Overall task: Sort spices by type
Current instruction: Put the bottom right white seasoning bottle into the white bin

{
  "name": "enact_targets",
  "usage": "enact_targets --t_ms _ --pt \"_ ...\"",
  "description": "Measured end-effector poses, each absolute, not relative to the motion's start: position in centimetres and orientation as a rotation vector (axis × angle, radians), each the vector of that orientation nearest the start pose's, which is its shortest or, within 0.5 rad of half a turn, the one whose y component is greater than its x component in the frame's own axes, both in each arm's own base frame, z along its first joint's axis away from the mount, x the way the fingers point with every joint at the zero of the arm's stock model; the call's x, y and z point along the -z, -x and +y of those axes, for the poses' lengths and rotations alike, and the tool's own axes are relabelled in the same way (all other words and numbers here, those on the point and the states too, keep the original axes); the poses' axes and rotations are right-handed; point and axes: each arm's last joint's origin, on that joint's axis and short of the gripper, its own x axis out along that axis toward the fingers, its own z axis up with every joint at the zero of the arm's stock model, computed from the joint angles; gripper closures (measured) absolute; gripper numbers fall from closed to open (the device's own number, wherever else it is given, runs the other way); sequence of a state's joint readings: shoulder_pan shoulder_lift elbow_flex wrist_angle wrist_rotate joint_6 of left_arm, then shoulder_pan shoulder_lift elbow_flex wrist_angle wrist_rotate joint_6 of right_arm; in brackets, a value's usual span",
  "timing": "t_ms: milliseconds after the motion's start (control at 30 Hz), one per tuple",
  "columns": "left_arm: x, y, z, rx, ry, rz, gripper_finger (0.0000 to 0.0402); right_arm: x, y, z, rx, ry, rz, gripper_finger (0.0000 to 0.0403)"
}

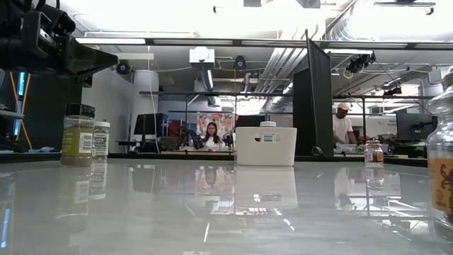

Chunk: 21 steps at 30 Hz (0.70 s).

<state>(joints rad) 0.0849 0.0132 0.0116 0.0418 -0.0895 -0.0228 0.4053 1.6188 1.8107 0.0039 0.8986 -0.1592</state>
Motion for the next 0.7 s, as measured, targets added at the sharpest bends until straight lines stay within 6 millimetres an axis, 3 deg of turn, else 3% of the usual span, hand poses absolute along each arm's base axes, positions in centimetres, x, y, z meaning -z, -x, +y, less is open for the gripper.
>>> enact_targets --t_ms 67,133,333,500,700 --pt "-17.1 -9.7 1.1 -0.174 0.023 -0.043 0.0401 -47.4 -32.9 8.8 0.744 0.007 0.011 0.0207" --pt "-17.0 -9.7 1.1 -0.174 0.023 -0.042 0.0401 -46.2 -32.8 6.0 0.826 -0.082 0.074 0.0207" --pt "-17.0 -9.7 1.1 -0.173 0.023 -0.042 0.0401 -40.4 -34.5 -3.8 0.872 -0.508 0.389 0.0207" --pt "-17.0 -9.7 1.1 -0.174 0.023 -0.041 0.0401 -36.3 -35.0 -10.7 0.993 -0.634 0.604 0.0207" --pt "-17.0 -9.7 1.1 -0.174 0.023 -0.041 0.0401 -31.6 -35.7 -17.5 1.035 -0.765 0.741 0.0207"
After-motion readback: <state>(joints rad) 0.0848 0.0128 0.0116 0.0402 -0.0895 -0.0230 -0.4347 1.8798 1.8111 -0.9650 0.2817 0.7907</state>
